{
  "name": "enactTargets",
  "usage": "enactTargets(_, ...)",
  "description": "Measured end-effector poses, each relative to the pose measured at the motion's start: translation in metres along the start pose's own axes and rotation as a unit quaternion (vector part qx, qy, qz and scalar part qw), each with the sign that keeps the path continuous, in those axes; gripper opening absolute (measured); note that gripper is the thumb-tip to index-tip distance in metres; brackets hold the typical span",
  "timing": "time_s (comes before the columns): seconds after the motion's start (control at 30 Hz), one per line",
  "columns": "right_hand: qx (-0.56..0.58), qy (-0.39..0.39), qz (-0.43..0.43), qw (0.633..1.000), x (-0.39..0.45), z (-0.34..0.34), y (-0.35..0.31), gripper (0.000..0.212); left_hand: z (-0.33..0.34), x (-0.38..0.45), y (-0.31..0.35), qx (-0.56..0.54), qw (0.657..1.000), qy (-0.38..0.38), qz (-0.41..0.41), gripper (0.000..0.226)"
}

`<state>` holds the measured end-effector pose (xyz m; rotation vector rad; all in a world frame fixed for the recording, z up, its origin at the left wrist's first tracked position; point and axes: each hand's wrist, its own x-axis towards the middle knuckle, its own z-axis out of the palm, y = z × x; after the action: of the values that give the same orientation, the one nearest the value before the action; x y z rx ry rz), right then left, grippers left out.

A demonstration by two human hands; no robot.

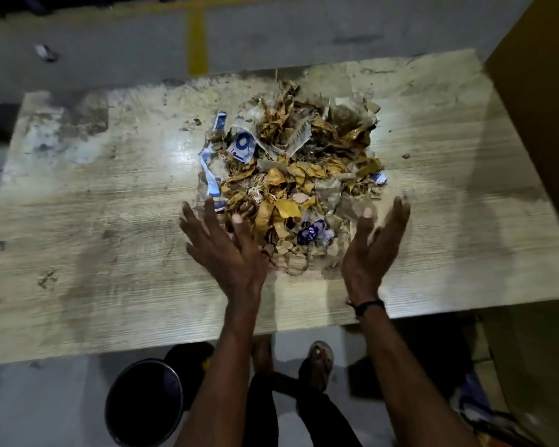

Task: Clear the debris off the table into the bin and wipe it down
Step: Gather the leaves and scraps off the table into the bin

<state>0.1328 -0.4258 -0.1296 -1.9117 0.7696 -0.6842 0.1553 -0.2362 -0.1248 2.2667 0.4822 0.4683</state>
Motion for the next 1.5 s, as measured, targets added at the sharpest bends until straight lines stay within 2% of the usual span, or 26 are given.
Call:
enactTargets(0.1, -0.024, -0.049, 0.012, 0.998, 0.014, 0.012, 0.001, 0.091, 0.006, 0.025, -0.008, -0.005, 0.999, -0.051, -0.009, 0.068)
enactTargets(0.23, -0.052, -0.119, -0.023, 0.991, 0.001, 0.037, -0.019, 0.090, 0.020, 0.025, 0.005, 0.014, 0.994, -0.111, 0.012, 0.084)
enactTargets(0.3, -0.013, -0.095, -0.020, 0.995, 0.004, 0.032, -0.022, 0.084, 0.012, 0.030, 0.006, 0.009, 0.997, -0.076, 0.027, 0.079)
enactTargets(0.4, 0.021, -0.021, -0.051, 0.998, 0.039, 0.013, -0.015, 0.079, -0.002, 0.066, -0.012, -0.014, 0.999, 0.000, 0.052, 0.065)
enactTargets(0.47, 0.003, -0.023, -0.035, 0.999, 0.075, 0.006, -0.004, 0.084, -0.005, 0.095, -0.024, -0.048, 0.997, -0.048, 0.037, 0.070)
enactTargets(0.53, -0.027, -0.063, 0.001, 0.998, 0.098, 0.010, 0.002, 0.090, 0.002, 0.115, -0.025, -0.056, 0.988, -0.139, 0.027, 0.079)
enactTargets(0.67, -0.095, -0.179, -0.065, 0.977, 0.087, 0.037, -0.002, 0.090, 0.020, 0.113, -0.005, -0.027, 0.959, -0.249, 0.133, 0.074)
enactTargets(0.73, -0.057, -0.199, -0.051, 0.977, 0.084, 0.039, -0.004, 0.090, 0.019, 0.112, -0.003, -0.056, 0.964, -0.228, 0.128, 0.069)
enactTargets(0.8, -0.014, -0.155, -0.028, 0.987, 0.099, 0.032, -0.002, 0.091, 0.013, 0.125, -0.007, -0.069, 0.981, -0.149, 0.107, 0.071)
enactTargets(0.87, -0.001, -0.127, -0.012, 0.992, 0.129, 0.029, -0.002, 0.086, 0.014, 0.158, -0.016, -0.078, 0.986, -0.113, 0.090, 0.079)
enactTargets(0.97, -0.026, -0.160, 0.001, 0.987, 0.170, 0.044, -0.009, 0.076, 0.026, 0.199, -0.010, -0.062, 0.982, -0.176, 0.043, 0.093)
enactTargets(1.07, -0.028, -0.237, -0.038, 0.970, 0.177, 0.066, -0.019, 0.080, 0.036, 0.202, 0.009, -0.057, 0.962, -0.250, 0.096, 0.074)
enactTargets(1.17, -0.045, -0.300, -0.083, 0.949, 0.163, 0.074, -0.019, 0.071, 0.040, 0.186, 0.017, -0.091, 0.931, -0.320, 0.153, 0.061)
enactTargets(1.23, -0.040, -0.282, -0.090, 0.954, 0.173, 0.074, -0.017, 0.065, 0.043, 0.195, 0.015, -0.111, 0.927, -0.318, 0.165, 0.065)
enactTargets(1.3, -0.070, -0.212, -0.132, 0.966, 0.187, 0.062, -0.015, 0.060, 0.041, 0.213, 0.004, -0.106, 0.948, -0.252, 0.162, 0.066)
enactTargets(1.37, -0.093, -0.131, -0.139, 0.977, 0.207, 0.049, -0.007, 0.059, 0.045, 0.239, -0.008, -0.035, 0.970, -0.185, 0.153, 0.069)
enactTargets(1.43, -0.133, -0.068, -0.093, 0.984, 0.225, 0.038, 0.004, 0.072, 0.053, 0.260, -0.007, 0.028, 0.975, -0.187, 0.117, 0.074)
enactTargets(1.5, -0.182, -0.071, -0.003, 0.981, 0.235, 0.035, 0.013, 0.091, 0.064, 0.268, 0.001, 0.068, 0.964, -0.228, 0.120, 0.074)
